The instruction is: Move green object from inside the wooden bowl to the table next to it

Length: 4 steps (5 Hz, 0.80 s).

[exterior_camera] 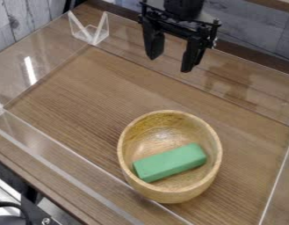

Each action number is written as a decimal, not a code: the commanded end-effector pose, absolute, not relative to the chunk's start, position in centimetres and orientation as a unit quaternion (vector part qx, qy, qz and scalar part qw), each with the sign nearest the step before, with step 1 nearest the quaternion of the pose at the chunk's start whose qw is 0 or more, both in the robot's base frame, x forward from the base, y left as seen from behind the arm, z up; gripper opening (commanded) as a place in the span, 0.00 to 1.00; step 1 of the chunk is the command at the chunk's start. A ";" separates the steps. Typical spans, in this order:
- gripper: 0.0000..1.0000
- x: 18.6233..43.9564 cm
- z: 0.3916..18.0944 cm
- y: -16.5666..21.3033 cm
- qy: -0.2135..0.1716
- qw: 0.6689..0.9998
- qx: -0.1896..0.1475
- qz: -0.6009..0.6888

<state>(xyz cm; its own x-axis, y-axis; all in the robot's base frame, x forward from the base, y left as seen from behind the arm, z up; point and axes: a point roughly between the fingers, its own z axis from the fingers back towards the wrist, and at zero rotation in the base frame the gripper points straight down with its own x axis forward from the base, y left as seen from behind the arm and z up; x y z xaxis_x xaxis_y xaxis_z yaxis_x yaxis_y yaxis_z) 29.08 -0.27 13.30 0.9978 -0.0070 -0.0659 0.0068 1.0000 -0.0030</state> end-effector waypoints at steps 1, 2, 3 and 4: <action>1.00 27.3 12.1 -0.9 0.049 0.996 -0.005 -0.068; 1.00 24.5 10.3 -1.9 0.061 0.984 -0.009 -0.169; 1.00 23.9 8.7 -2.6 0.049 0.970 -0.005 -0.237; 1.00 23.9 7.5 -3.1 0.029 0.963 0.009 -0.269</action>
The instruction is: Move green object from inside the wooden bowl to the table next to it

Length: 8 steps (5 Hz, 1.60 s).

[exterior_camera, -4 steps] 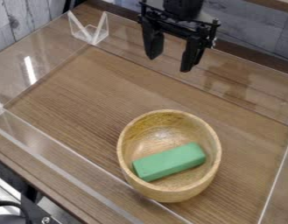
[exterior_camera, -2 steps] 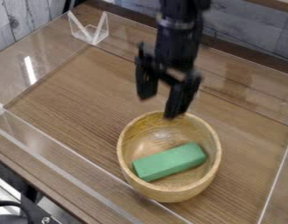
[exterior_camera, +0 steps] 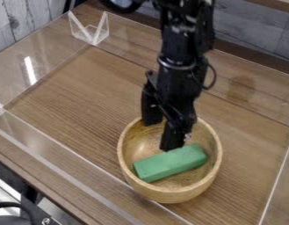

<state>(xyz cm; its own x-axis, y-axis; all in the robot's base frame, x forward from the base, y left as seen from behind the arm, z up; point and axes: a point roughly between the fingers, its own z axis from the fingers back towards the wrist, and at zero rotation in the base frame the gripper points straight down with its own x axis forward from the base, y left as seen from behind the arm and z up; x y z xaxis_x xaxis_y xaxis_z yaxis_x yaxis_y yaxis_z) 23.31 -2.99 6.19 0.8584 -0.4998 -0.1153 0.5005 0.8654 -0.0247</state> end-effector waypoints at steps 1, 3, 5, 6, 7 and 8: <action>1.00 24.1 7.1 -3.6 0.003 0.959 0.014 -0.284; 1.00 24.1 7.2 -4.7 -0.048 0.949 0.010 -0.312; 1.00 23.6 7.0 -5.6 -0.063 0.942 0.004 -0.328; 1.00 24.0 5.5 -4.9 -0.067 0.932 0.001 -0.357; 1.00 24.5 4.1 -4.0 -0.068 0.921 -0.002 -0.384; 1.00 24.1 4.2 -4.1 -0.067 0.922 -0.005 -0.381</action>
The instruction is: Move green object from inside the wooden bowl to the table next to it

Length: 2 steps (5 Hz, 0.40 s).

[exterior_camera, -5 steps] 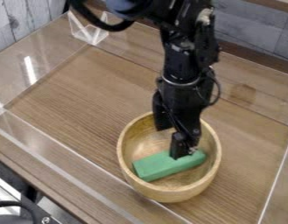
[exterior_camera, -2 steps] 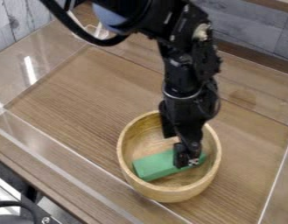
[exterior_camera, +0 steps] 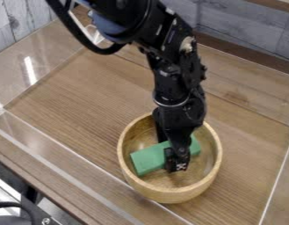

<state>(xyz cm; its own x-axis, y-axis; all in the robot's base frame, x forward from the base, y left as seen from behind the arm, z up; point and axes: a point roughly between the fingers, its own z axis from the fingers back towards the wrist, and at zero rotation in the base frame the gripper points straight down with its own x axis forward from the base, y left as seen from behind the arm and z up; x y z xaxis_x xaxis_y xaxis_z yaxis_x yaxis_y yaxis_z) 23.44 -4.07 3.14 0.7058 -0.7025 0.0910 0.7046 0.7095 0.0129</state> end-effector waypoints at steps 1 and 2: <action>1.00 23.6 4.6 -4.5 -0.068 0.923 -0.007 -0.380; 1.00 23.3 4.7 -4.7 -0.071 0.923 -0.010 -0.377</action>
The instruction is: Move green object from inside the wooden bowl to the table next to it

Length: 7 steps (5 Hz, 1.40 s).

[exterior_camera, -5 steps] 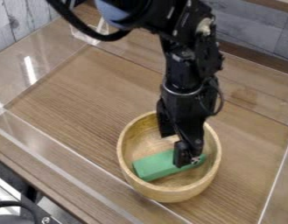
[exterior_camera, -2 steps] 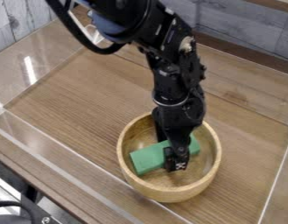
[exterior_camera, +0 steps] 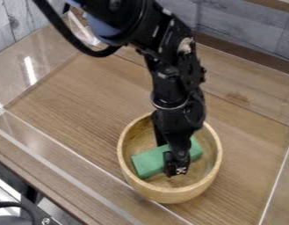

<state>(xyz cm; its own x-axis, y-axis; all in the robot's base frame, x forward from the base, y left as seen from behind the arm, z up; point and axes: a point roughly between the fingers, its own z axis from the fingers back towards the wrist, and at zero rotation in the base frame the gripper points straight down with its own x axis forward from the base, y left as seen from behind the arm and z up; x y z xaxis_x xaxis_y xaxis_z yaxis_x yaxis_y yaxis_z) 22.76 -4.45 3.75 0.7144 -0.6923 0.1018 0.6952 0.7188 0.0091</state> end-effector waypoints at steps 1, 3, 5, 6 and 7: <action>1.00 23.0 5.0 -4.8 -0.076 0.925 -0.012 -0.373; 1.00 22.7 5.2 -4.3 -0.080 0.899 -0.017 -0.430; 1.00 22.1 6.2 -5.4 -0.079 0.917 -0.013 -0.391; 1.00 21.6 5.7 -6.1 -0.078 0.911 -0.016 -0.404; 0.00 21.7 5.7 -6.6 -0.080 0.922 -0.014 -0.378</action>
<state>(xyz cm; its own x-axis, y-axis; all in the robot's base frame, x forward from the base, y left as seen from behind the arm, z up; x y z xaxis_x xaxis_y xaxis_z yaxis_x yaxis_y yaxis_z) 21.13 -6.44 4.99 0.7063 -0.6956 0.1313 0.7001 0.7139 0.0162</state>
